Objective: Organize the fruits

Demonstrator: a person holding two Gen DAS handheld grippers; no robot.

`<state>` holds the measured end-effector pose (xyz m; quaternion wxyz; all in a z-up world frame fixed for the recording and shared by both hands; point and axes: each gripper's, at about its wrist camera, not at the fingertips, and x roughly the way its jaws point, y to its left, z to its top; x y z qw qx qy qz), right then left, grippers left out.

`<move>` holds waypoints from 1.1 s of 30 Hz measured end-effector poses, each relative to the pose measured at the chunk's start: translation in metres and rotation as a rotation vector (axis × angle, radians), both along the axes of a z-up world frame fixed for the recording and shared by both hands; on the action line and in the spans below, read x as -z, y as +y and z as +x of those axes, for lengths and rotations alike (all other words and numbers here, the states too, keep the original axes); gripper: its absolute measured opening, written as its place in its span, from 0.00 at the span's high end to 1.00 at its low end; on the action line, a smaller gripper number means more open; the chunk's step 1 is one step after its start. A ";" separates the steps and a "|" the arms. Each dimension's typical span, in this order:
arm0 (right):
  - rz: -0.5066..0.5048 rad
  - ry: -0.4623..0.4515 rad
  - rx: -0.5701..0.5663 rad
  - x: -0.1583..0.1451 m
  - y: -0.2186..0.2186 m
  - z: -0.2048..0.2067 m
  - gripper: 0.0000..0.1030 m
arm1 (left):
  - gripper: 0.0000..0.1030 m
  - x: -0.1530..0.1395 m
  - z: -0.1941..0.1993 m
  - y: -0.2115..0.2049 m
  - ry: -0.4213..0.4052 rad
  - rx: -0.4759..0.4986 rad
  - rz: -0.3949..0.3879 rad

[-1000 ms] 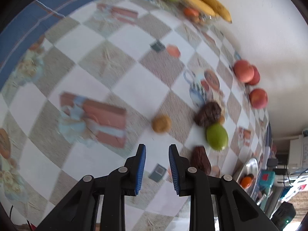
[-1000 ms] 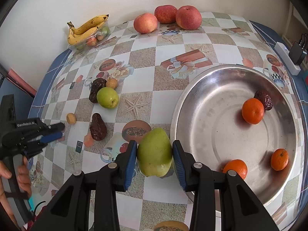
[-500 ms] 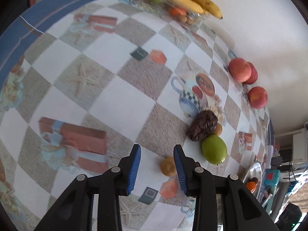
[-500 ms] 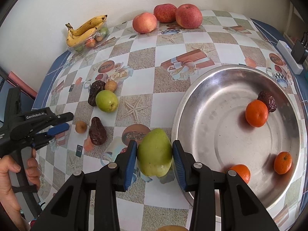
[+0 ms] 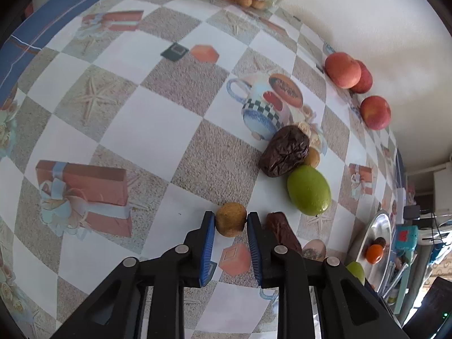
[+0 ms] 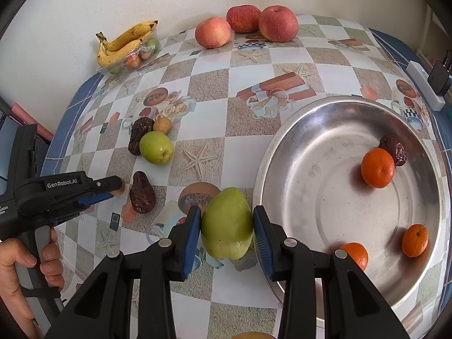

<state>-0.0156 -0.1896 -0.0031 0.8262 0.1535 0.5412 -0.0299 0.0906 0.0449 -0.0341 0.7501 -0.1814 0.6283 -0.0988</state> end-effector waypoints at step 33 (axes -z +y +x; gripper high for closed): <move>-0.058 -0.039 0.304 -0.019 -0.096 -0.040 0.61 | 0.71 -0.045 -0.088 -0.190 -0.196 0.562 -0.032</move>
